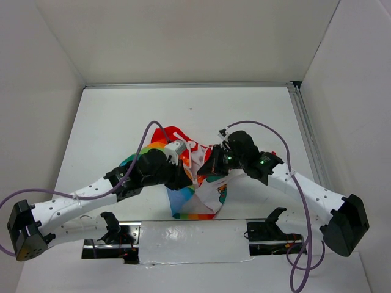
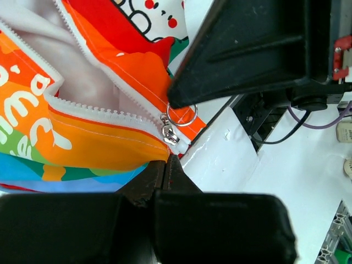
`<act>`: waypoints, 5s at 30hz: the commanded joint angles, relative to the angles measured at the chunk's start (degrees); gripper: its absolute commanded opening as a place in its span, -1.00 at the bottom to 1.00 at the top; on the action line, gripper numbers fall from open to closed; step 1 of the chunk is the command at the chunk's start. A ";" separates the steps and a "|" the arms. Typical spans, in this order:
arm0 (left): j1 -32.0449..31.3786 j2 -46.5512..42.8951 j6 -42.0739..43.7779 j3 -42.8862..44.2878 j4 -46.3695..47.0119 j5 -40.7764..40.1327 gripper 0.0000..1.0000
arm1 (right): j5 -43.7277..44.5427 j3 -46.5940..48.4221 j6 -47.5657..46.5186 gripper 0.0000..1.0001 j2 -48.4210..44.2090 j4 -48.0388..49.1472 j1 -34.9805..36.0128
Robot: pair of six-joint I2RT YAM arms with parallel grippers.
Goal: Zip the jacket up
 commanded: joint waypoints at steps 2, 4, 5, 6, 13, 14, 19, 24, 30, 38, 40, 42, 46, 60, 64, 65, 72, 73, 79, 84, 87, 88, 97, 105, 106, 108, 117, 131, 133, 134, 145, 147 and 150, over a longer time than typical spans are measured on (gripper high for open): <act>-1.20 -1.86 3.68 -1.77 -1.25 8.82 -1.00 | 9.74 2.56 -4.41 -1.00 -1.76 4.54 -0.29; -1.02 -1.33 3.44 -0.90 -1.77 8.31 -1.00 | 6.73 3.26 -9.86 -1.00 -1.33 4.55 0.33; -1.02 -0.89 3.26 -0.20 -3.25 6.48 -1.00 | 4.02 3.61 -11.45 -1.00 -1.06 4.20 1.20; -0.93 -0.37 2.73 1.98 -4.31 5.15 -1.00 | 2.86 3.70 -11.73 -1.00 -1.06 3.68 1.30; -1.20 3.68 4.21 8.94 -9.77 -2.59 0.09 | -5.49 4.76 -11.47 -1.00 0.17 0.77 0.60; -1.20 3.59 5.18 9.38 -9.86 -3.20 0.19 | -6.54 4.93 -11.64 -1.00 0.34 0.51 0.25; -1.46 3.07 7.91 10.70 -12.66 -8.39 0.90 | -9.27 5.81 -11.20 -1.00 0.35 -0.72 -1.43; -5.93 1.93 15.44 7.38 -9.88 -20.66 0.98 | -12.17 7.04 -10.76 -1.00 1.13 -2.30 -3.36; -10.95 0.52 23.81 3.58 -1.07 -26.41 0.99 | -14.81 7.66 -10.85 -1.00 1.66 -3.71 -5.03; -13.85 5.42 24.61 3.75 2.09 -36.67 0.66 | -17.54 7.57 -9.89 -1.00 2.19 -2.31 -5.73; -13.94 7.10 24.97 4.46 1.74 -37.66 0.57 | -18.51 7.39 -9.62 -1.00 2.19 -1.87 -5.91; -13.94 9.12 25.93 4.82 2.88 -37.13 0.47 | -18.33 7.39 -9.62 -1.00 2.37 -1.95 -6.08; -14.99 10.80 26.46 5.17 4.20 -37.84 0.06 | -17.72 7.04 -9.36 -1.00 2.72 -1.69 -6.61; -17.28 9.13 24.53 4.20 6.05 -43.55 0.28 | -18.16 6.69 -8.83 -1.00 4.56 -0.54 -8.64; -17.46 8.43 27.50 2.97 9.73 -42.51 0.21 | -18.59 6.60 -8.92 -1.00 5.00 -0.46 -8.72; -17.46 8.08 28.73 2.45 12.44 -41.63 0.15 | -18.94 6.52 -8.74 -1.00 4.92 -0.11 -8.64; -17.98 7.46 32.25 0.86 16.59 -37.23 -0.60 | -18.86 6.52 -7.78 -1.00 6.06 1.38 -8.63; -17.98 7.37 32.35 0.95 17.03 -37.05 -1.00 | -18.77 6.60 -7.60 -1.00 6.23 1.82 -8.63; -20.61 5.88 37.35 -1.60 21.78 -37.31 -1.00 | -10.96 8.36 -8.65 -1.00 6.32 0.95 -10.48; -21.85 3.95 34.55 -1.78 18.97 -41.53 -1.00 | -3.49 7.92 -13.21 -1.00 7.02 -0.54 -11.62; -22.03 2.02 36.04 -3.00 21.59 -40.65 -1.00 | -2.06 5.82 -17.87 -1.00 6.59 0.94 -10.75; -21.94 1.05 36.73 -3.27 22.30 -40.48 -1.00 | -0.85 4.51 -19.54 -1.00 5.37 1.47 -9.96; -21.94 -4.40 46.58 -2.22 30.13 -32.83 -1.00 | 11.01 0.28 -26.59 -1.00 7.38 5.42 -2.75; -22.03 -4.58 45.02 -1.25 27.86 -34.32 -1.00 | 11.38 -0.34 -25.62 -1.00 0.45 9.03 -2.39; -22.03 -4.23 44.05 -2.03 26.45 -35.11 -1.00 | 11.20 -0.77 -25.36 -1.00 -3.05 9.47 -2.31; -21.94 -3.70 42.72 -3.35 26.96 -36.86 -1.00 | 11.03 -1.39 -24.04 -0.90 -5.79 9.04 -2.57; -21.94 -6.60 39.73 -8.19 31.97 -37.85 -1.00 | -3.12 -5.96 -23.25 0.08 -16.08 10.08 -5.64; -21.67 -4.85 39.20 -9.34 33.64 -34.94 -1.00 | -12.53 -9.66 -32.64 0.19 -12.23 17.03 -0.73; -21.68 -4.58 37.03 -9.25 33.65 -35.46 -1.00 | -12.27 -9.57 -33.96 0.24 -12.05 17.38 0.67; -21.67 -4.41 37.01 -9.33 33.65 -35.55 -1.00 | -12.53 -9.57 -34.49 0.26 -12.22 17.38 1.03; -21.59 -6.43 37.01 -10.22 32.77 -31.77 -1.00 | -9.89 -7.46 -36.77 0.14 -10.65 17.65 2.97; -21.59 -6.16 37.36 -10.13 32.94 -32.12 -1.00 | -10.77 -7.11 -36.78 0.08 -10.29 17.65 3.23; -21.59 -5.29 37.36 -9.86 32.77 -33.18 -1.00 | -13.04 -7.11 -37.21 0.06 -10.81 19.47 3.32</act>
